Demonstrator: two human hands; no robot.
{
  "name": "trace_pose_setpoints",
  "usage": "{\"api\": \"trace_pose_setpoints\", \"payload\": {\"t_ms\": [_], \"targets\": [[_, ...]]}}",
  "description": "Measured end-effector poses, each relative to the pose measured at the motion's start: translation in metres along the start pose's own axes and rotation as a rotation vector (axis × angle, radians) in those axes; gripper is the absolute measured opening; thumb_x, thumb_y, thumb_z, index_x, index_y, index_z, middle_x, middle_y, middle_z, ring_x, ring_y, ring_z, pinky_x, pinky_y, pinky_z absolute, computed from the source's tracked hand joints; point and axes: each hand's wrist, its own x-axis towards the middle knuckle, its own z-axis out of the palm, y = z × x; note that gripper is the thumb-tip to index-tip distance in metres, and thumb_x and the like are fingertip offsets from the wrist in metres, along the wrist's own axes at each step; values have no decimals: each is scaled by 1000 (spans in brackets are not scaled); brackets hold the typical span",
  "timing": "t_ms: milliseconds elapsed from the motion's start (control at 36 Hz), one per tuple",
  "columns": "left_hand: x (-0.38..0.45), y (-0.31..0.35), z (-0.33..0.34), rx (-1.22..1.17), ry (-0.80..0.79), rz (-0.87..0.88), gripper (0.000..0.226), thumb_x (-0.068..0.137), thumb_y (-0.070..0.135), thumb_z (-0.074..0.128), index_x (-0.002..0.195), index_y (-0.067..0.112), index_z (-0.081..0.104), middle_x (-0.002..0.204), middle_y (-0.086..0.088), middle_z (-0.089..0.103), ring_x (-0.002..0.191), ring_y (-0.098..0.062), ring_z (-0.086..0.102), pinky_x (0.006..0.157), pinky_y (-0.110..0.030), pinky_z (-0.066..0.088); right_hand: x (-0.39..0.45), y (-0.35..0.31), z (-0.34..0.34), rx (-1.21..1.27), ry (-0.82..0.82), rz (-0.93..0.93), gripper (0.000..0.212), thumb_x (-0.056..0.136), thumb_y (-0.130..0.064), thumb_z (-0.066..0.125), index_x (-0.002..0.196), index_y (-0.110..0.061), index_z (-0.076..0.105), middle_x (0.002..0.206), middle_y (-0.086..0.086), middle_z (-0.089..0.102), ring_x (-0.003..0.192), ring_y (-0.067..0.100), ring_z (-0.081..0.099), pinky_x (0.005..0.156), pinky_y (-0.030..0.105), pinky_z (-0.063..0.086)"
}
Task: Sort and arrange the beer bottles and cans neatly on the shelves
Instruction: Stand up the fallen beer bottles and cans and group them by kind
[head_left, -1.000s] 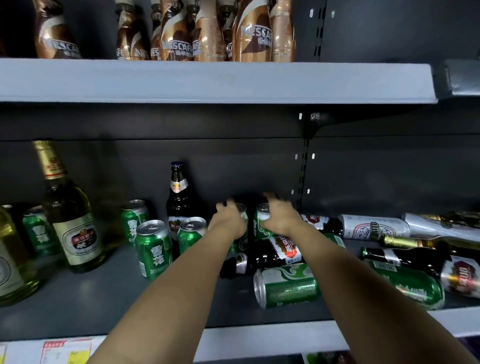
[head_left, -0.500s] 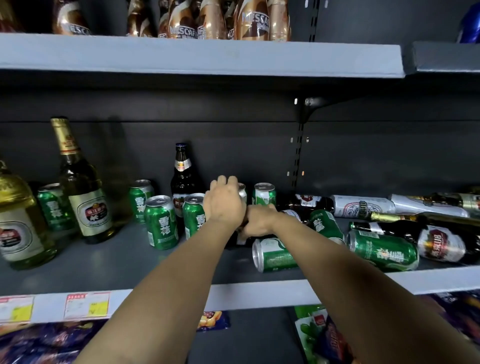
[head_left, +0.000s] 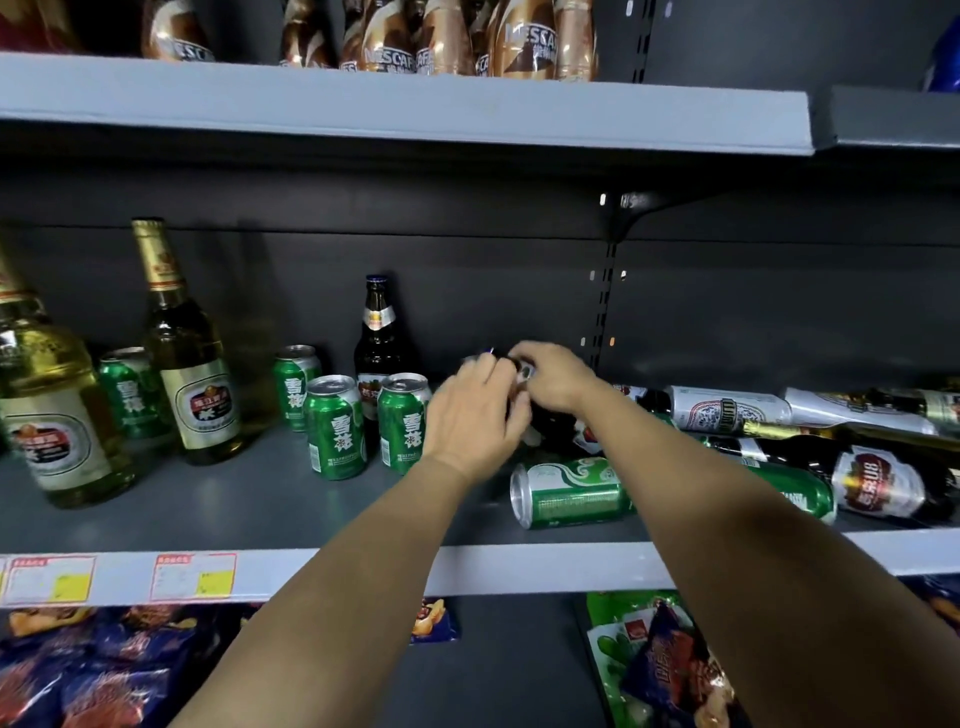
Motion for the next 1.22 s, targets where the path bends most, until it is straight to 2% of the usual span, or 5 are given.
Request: {"api": "trace_pose_setpoints", "payload": {"t_ms": [111, 278, 417, 722, 1222], "targets": [[-3, 19, 11, -50, -422, -1, 45, 92, 62, 41, 93, 19, 54, 96, 0, 58, 92, -22, 57, 68, -33, 37, -1, 9, -21, 148, 170, 111, 48, 89, -21, 66, 133, -10, 51, 131, 11, 57, 120, 30, 54, 99, 36, 44], [-2, 51, 32, 75, -858, 137, 86, 76, 74, 58, 143, 25, 37, 134, -6, 55, 123, -27, 47, 101, -43, 36, -8, 28, -21, 403, 421, 294, 41, 92, -23, 63, 124, -6, 45, 127, 15, 54, 116, 34, 54, 95, 40, 46], [-5, 46, 31, 160, -721, 185, 63, 74, 57, 69, 120, 19, 49, 110, -4, 62, 103, -26, 59, 75, -34, 43, -10, 27, -18, 417, 399, 259, 36, 94, -21, 62, 122, -5, 45, 124, 16, 54, 113, 33, 54, 95, 42, 46], [-11, -10, 4, -355, -279, -690, 75, 73, 40, 76, 129, 20, 31, 123, -6, 56, 102, -28, 57, 82, -35, 44, 0, 15, -7, 407, 468, 327, 48, 93, -25, 63, 130, -2, 42, 134, 17, 48, 124, 37, 47, 101, 44, 42], [-17, -2, 14, -188, -282, -814, 81, 74, 45, 80, 135, 16, 34, 139, -5, 32, 120, -28, 49, 80, -39, 46, -8, 16, -2, 285, 362, 203, 53, 96, -41, 55, 132, -6, 39, 133, 14, 47, 121, 34, 48, 84, 42, 43]]}}
